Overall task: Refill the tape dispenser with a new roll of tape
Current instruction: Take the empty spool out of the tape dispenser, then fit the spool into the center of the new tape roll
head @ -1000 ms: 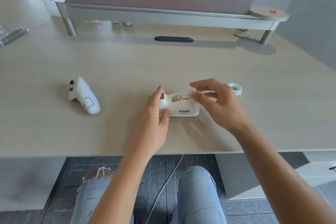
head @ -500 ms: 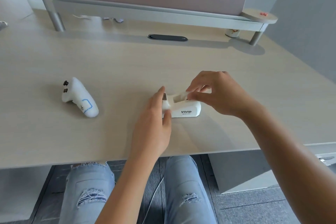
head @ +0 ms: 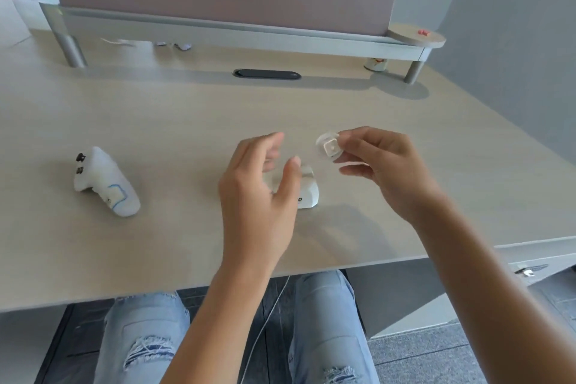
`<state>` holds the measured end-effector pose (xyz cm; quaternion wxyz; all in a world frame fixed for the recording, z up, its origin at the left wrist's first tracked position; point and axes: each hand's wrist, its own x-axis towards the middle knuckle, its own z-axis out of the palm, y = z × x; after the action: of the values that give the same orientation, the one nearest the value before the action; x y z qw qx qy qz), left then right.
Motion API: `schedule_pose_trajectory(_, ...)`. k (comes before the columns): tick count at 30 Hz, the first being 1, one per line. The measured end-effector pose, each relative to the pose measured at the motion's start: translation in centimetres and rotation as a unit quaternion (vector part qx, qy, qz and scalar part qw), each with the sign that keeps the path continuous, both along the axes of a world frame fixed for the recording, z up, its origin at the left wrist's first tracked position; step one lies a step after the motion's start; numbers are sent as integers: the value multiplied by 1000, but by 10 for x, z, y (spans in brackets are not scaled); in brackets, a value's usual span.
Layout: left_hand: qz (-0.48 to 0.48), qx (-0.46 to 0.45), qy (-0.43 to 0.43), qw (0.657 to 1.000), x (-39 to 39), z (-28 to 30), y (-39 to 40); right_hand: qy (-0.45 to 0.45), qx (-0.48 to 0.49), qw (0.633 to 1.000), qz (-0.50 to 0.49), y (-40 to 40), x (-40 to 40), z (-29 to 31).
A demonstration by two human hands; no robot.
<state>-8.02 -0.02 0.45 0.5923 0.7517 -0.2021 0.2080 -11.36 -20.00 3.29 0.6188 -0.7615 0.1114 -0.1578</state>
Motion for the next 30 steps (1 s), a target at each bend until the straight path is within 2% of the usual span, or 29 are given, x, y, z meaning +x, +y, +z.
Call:
schedule_pose_trajectory(4,-107,-62,170,978,-6,24,-38,-2,84,996,8,-26,-16,7)
schedule_pose_trajectory(9,-195,-124,289,929,-7,26,-80,-1,64,998,11,-51,-29,5)
schedule_pose_trajectory(14,-185,-165,332,910,-15,15,-105,-43,29,997,-61,-62,-36,-7)
schedule_pose_trajectory(24,-188,-248,363,878,-47,1,-103,-116,-109,979,-126,-40,-73,-20)
schedule_pose_trajectory(27,-198,-267,373,866,-59,0,-98,-116,-122,981,-99,-32,-86,-19)
schedule_pose_trajectory(30,-194,-282,378,860,-68,1,-93,-107,-179,976,-59,-29,-92,-16)
